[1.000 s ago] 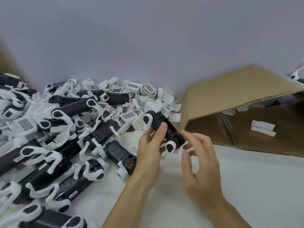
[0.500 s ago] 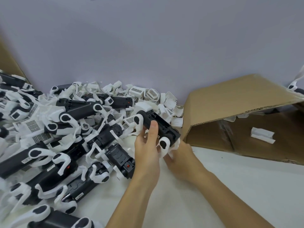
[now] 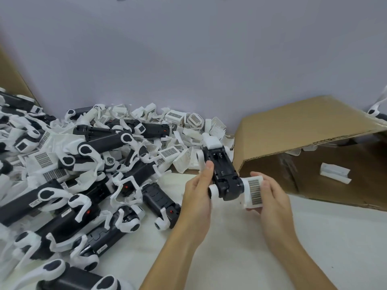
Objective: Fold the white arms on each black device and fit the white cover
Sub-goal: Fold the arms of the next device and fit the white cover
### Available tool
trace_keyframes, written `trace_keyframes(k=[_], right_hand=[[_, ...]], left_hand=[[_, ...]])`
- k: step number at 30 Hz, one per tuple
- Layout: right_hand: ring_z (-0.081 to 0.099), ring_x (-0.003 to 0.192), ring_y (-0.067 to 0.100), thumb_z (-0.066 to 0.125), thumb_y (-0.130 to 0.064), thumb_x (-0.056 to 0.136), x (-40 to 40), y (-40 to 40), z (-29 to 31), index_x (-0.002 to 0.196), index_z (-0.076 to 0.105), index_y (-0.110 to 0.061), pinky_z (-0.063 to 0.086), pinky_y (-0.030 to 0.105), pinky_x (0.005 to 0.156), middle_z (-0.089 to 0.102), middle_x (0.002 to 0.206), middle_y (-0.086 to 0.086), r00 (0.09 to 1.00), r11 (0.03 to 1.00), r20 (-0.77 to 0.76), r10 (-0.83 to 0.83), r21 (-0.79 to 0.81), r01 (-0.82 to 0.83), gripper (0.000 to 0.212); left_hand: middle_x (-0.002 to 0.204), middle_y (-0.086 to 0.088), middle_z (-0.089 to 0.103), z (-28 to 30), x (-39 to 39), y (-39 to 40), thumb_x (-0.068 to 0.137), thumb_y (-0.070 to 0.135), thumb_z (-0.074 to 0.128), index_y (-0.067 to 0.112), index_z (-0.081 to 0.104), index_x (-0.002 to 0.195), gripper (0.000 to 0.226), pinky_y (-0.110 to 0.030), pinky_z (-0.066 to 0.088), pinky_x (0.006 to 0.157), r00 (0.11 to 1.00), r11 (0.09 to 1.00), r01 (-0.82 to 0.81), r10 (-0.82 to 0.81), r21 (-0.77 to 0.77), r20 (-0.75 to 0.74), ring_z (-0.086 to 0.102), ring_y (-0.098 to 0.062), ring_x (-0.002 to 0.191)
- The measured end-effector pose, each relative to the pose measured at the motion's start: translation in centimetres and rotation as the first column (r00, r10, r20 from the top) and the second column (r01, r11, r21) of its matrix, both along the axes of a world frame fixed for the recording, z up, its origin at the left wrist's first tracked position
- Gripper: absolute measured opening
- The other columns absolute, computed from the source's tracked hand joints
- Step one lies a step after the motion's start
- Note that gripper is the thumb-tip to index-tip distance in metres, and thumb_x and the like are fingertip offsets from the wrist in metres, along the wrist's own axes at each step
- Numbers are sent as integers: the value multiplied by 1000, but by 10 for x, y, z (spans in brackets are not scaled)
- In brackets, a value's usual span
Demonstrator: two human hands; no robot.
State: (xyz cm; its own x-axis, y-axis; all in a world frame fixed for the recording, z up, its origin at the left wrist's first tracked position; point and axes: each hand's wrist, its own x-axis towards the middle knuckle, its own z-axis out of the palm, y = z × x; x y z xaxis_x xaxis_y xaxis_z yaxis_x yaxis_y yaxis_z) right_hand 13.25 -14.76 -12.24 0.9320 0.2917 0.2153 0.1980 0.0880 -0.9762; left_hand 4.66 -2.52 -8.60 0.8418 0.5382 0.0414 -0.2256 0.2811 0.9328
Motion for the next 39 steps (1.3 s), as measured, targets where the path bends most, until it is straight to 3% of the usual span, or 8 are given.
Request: trace_keyframes(k=[4, 9, 16, 22, 25, 28, 34, 39], right_hand=[[63, 78, 13, 56, -42, 93, -1, -6, 2, 114, 66, -27, 53, 26, 56, 68, 93, 0, 996, 994, -75, 56, 100, -48, 28], [64, 79, 2, 72, -17, 88, -6, -1, 3, 122, 46, -32, 55, 18, 60, 63, 100, -5, 992, 996, 97, -85, 2, 86, 45], [61, 85, 11, 60, -39, 95, -18, 7, 12, 112, 54, -44, 47, 13, 66, 59, 93, -9, 906, 995, 419, -62, -50, 91, 19], [58, 84, 5, 50, -44, 93, -20, 14, 11, 112, 63, -21, 40, 4, 66, 51, 92, -10, 859, 986, 511, 25, -155, 64, 32], [59, 87, 3, 52, -43, 96, -20, 13, 10, 122, 61, -18, 40, 3, 65, 50, 96, -13, 842, 984, 538, 43, -170, 58, 37], [59, 89, 4, 51, -43, 96, -18, 14, 7, 131, 57, -16, 43, 6, 65, 47, 99, -16, 843, 974, 535, 57, -217, 71, 44], [60, 93, 12, 43, -39, 98, -19, 9, 9, 123, 62, -22, 43, 10, 72, 55, 99, -8, 864, 980, 471, 180, -163, -115, 37], [69, 90, 18, 47, -40, 94, -18, 11, 11, 99, 76, -24, 53, 23, 74, 72, 94, 2, 947, 953, 143, 287, 57, -297, 33]], left_hand=[[106, -5, 77, -7, 2, 2, 98, 48, 48, 22, 77, 99, 39, -41, 49, 102, 998, 996, -16, 21, 90, -54, 70, -20, 107], [96, 23, 74, -11, 1, -1, 105, 25, 46, 32, 72, 101, 27, -2, 45, 71, 998, 980, -17, 30, 200, -64, 66, 12, 92], [119, 19, 70, -12, 4, -6, 106, 21, 44, 32, 61, 127, 29, -10, 46, 89, 999, 961, 32, -28, 275, -18, 61, 4, 115], [133, 12, 64, -14, 5, -13, 103, 26, 42, 34, 55, 136, 37, -43, 36, 116, 994, 966, 112, -113, 231, -10, 54, -9, 130], [132, 13, 64, -13, 5, -14, 96, 34, 44, 35, 55, 135, 41, -30, 43, 108, 990, 958, 134, -141, 255, 9, 56, -6, 127], [124, 13, 69, -14, 7, -15, 93, 34, 51, 33, 55, 132, 39, -20, 52, 90, 991, 948, 123, -130, 293, 7, 63, -4, 117], [110, 7, 75, -11, 6, -14, 96, 38, 60, 27, 66, 117, 25, -20, 54, 83, 999, 955, 43, -45, 294, 0, 69, -7, 103], [104, -1, 76, -8, 4, -12, 87, 47, 52, 15, 66, 120, 49, -30, 58, 84, 995, 957, 101, -100, 271, -17, 71, -16, 99]])
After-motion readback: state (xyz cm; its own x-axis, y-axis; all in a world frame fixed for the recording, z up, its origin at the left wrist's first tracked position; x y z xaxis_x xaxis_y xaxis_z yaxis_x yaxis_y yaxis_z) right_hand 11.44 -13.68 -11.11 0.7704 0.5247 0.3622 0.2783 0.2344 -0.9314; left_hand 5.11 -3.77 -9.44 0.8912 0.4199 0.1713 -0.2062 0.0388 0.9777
